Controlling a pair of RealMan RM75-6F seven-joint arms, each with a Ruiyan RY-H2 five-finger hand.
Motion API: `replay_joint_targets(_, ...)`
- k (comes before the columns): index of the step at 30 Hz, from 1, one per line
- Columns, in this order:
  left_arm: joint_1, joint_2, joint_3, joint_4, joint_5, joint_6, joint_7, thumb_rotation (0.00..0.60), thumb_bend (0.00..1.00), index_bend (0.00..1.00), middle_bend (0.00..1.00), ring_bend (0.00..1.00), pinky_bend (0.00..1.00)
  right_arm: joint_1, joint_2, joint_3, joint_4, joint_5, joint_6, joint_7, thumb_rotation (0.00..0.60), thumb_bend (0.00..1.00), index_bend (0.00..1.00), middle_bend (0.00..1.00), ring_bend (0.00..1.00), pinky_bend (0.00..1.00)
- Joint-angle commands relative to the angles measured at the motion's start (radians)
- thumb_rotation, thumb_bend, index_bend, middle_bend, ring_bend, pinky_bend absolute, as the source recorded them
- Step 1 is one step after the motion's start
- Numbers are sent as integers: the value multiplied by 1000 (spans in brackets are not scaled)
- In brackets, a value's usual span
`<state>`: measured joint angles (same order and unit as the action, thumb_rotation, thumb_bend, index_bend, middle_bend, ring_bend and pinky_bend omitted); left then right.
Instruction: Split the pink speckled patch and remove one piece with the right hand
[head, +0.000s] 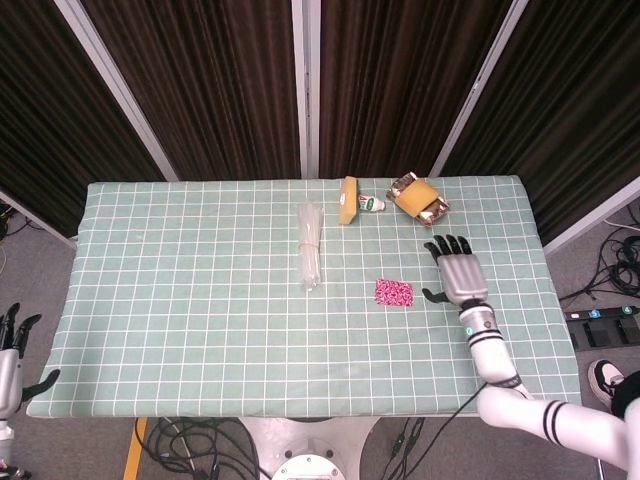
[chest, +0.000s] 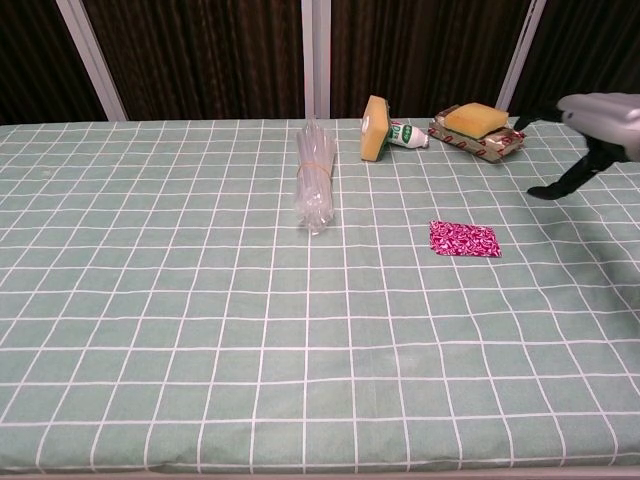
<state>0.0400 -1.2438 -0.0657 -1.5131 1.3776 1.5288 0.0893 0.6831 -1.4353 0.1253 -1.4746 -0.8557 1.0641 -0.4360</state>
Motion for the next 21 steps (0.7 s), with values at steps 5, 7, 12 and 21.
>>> replay_joint_targets(5, -9, -8, -5, -21, 5, 2, 19, 600, 204, 219, 88, 92, 127, -246, 203, -126, -179, -334, 278, 242, 492, 163, 99, 29, 0, 0)
replay_joint_targets(7, -12, -11, -4, -27, 7, 1, 27, 600, 204, 219, 88, 92, 127, -290, 227, -149, -198, -391, 333, 273, 494, 164, 97, 26, 0, 0)
replay_joint_targets(12, -15, -18, -3, -42, 13, 6, 42, 600, 204, 219, 88, 92, 127, -390, 264, -194, -226, -517, 456, 341, 485, 165, 97, 22, 0, 0)
replay_joint_targets(21, -24, -17, -4, -57, 24, 7, 53, 600, 204, 219, 88, 92, 127, -485, 275, -203, -221, -616, 547, 380, 484, 165, 97, 23, 0, 0)
